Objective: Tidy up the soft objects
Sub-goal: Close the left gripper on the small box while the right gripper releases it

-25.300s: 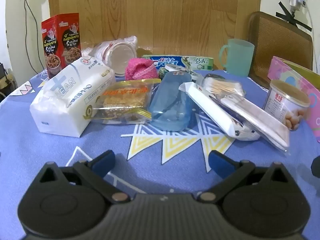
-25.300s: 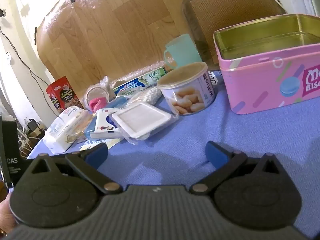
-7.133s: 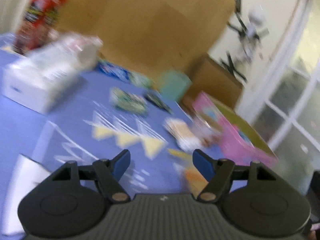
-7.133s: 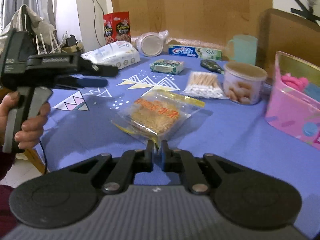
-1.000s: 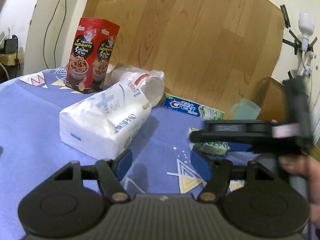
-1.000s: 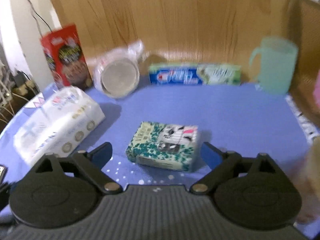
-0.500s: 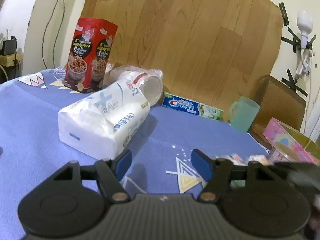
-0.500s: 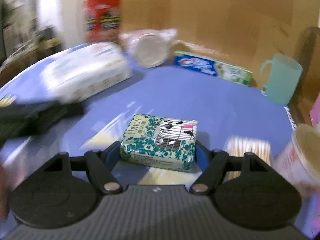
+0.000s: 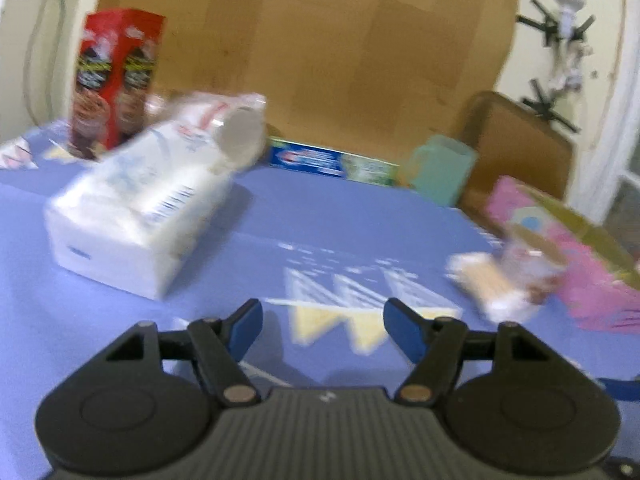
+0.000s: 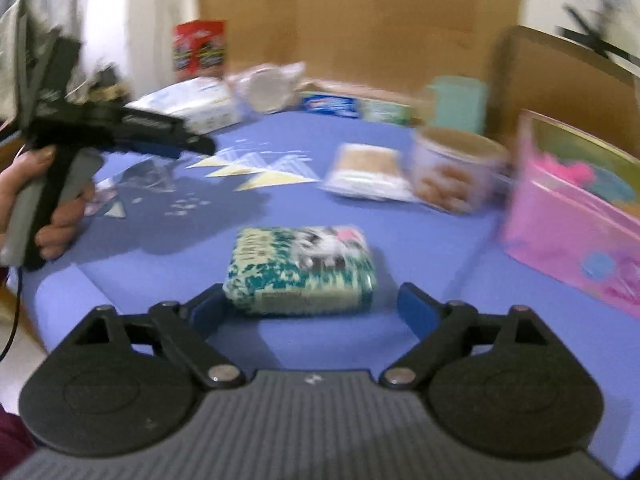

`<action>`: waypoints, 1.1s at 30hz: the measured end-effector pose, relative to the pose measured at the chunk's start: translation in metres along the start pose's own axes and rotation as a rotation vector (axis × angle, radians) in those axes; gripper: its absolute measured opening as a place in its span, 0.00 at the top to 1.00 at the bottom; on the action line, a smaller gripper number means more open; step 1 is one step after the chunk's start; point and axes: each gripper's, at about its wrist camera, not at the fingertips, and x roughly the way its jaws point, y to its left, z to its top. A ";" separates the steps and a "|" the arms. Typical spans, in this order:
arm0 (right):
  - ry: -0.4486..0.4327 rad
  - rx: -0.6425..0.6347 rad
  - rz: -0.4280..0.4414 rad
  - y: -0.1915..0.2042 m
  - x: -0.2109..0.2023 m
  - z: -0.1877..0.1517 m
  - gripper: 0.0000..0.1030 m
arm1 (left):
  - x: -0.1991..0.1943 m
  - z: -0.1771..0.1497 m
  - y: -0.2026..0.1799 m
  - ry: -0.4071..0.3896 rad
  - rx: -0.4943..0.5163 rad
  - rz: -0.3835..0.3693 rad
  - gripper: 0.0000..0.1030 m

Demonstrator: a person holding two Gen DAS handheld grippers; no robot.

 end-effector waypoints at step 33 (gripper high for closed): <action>-0.293 0.140 -0.236 -0.097 -0.052 0.009 0.55 | 0.047 0.031 -0.267 0.124 0.323 -0.541 0.49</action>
